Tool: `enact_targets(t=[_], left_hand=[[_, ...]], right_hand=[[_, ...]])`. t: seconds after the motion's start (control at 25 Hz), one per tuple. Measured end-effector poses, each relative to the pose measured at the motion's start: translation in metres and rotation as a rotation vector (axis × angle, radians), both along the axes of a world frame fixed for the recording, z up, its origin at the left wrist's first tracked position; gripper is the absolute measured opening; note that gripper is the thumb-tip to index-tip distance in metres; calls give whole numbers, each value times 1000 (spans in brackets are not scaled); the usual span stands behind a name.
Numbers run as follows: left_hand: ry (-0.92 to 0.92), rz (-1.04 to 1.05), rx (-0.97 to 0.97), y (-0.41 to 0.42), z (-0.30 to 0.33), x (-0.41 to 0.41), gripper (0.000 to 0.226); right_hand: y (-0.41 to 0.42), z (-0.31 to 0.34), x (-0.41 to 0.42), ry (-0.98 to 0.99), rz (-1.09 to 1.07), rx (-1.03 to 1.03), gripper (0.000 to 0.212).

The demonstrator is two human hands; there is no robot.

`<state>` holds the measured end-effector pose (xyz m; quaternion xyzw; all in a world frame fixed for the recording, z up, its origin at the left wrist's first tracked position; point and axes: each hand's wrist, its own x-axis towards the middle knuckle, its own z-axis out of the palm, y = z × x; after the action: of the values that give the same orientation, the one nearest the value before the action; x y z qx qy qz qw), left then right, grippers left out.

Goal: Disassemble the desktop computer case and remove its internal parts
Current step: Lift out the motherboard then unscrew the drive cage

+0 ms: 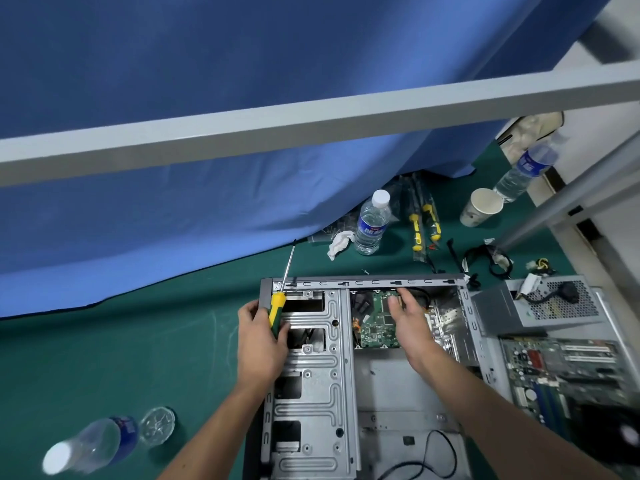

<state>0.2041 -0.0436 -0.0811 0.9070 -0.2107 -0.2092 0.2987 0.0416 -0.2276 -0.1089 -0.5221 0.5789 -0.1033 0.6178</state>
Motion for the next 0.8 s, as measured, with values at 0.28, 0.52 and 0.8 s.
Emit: enact_targets(t=[0.28, 0.52, 0.8], left_hand=[[-65, -81, 54, 0, 2, 1, 38], [-6, -242, -79, -7, 23, -42, 31], [759, 108, -500, -25, 57, -100, 24]], right_hand=[[8, 34, -38, 93, -41, -209, 34], [2, 71, -66, 25, -6, -244, 35], [9, 102, -81, -156, 96, 57, 23]])
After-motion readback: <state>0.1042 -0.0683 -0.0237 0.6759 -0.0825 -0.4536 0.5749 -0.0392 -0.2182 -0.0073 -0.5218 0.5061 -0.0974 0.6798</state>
